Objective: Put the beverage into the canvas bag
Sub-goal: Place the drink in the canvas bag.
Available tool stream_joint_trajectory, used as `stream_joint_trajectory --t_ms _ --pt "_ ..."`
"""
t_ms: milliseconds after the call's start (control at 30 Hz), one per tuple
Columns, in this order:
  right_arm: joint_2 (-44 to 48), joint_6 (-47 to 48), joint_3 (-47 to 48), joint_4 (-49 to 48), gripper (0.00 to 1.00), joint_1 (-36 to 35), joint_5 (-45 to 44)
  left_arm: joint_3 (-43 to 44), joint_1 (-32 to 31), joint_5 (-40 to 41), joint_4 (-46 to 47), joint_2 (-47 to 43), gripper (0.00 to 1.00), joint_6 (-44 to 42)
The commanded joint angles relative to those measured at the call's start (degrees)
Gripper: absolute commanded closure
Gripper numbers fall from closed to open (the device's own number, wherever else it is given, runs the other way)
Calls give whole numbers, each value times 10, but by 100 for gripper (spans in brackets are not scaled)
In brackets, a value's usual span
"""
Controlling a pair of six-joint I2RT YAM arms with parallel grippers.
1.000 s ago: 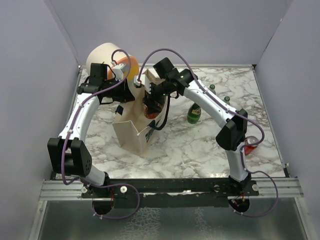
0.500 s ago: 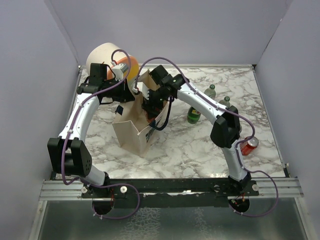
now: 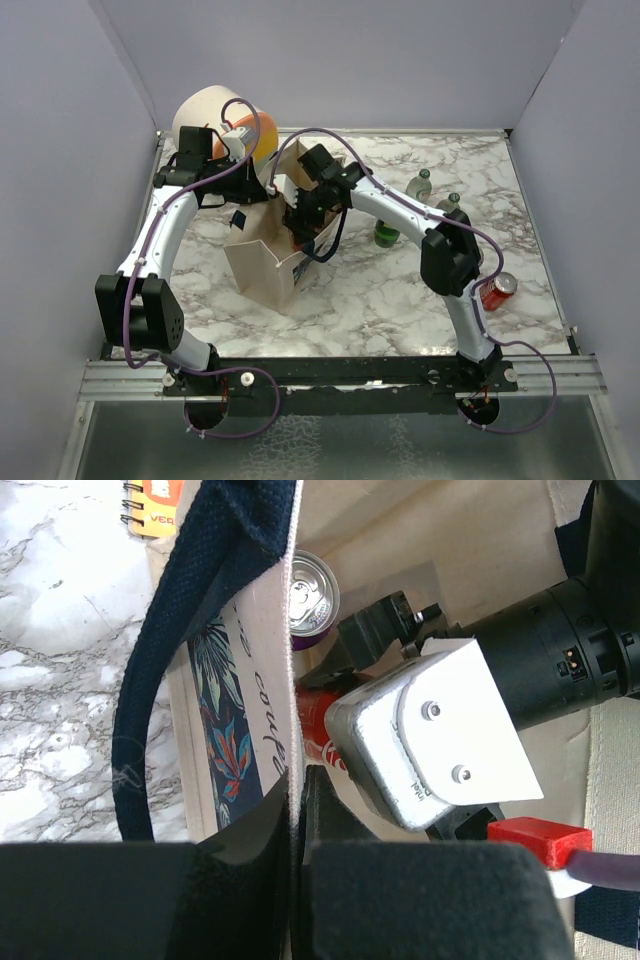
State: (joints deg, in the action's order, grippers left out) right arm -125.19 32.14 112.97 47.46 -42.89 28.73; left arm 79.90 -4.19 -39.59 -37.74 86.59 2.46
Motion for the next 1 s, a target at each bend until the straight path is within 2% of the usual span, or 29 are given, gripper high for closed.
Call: stream_joint_trajectory --t_ms 0,333,733,967 --pt "19 -10 0 -47 99 8 -6 6 5 -18 27 4 100 -7" --pt "6 7 -17 -37 98 17 -13 9 5 -18 28 8 100 -7" --pt "-24 -2 -32 -51 89 17 -2 15 6 -16 27 17 100 -7" --pt "-12 5 -77 -59 84 17 -10 22 6 -15 26 22 100 -7"
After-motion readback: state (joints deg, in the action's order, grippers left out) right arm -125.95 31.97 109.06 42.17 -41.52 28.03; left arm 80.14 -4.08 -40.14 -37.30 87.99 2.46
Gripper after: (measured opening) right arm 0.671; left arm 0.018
